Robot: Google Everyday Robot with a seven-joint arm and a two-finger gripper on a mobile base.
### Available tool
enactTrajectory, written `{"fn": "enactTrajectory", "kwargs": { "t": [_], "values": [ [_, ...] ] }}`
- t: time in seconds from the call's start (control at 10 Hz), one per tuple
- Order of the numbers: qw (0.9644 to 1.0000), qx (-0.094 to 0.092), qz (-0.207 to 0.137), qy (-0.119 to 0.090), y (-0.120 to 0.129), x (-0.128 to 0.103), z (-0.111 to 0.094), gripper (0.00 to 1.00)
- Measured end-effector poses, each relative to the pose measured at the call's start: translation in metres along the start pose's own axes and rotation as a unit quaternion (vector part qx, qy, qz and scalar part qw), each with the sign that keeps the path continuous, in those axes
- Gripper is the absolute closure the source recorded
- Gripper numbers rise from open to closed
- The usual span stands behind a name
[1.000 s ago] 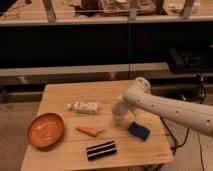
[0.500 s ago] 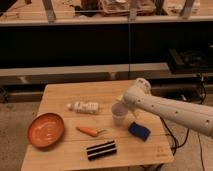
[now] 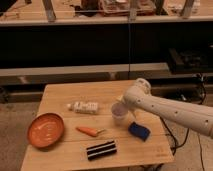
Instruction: Pick up the ceramic cup
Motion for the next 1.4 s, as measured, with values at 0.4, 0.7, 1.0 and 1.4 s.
{"fn": "enactTrajectory", "kwargs": {
  "t": [0.4,0.7,1.0,1.4],
  "values": [
    [0.9984,0.052,-0.009,-0.023,-0.003,0.014,-0.028,0.20],
    [0.9907,0.098,-0.091,-0.029,0.007,0.013,-0.056,0.20],
    [0.9707,0.114,-0.211,0.004,0.034,0.000,-0.052,0.20],
    [0.9486,0.130,-0.287,-0.026,0.051,-0.005,-0.059,0.20]
  ]
}}
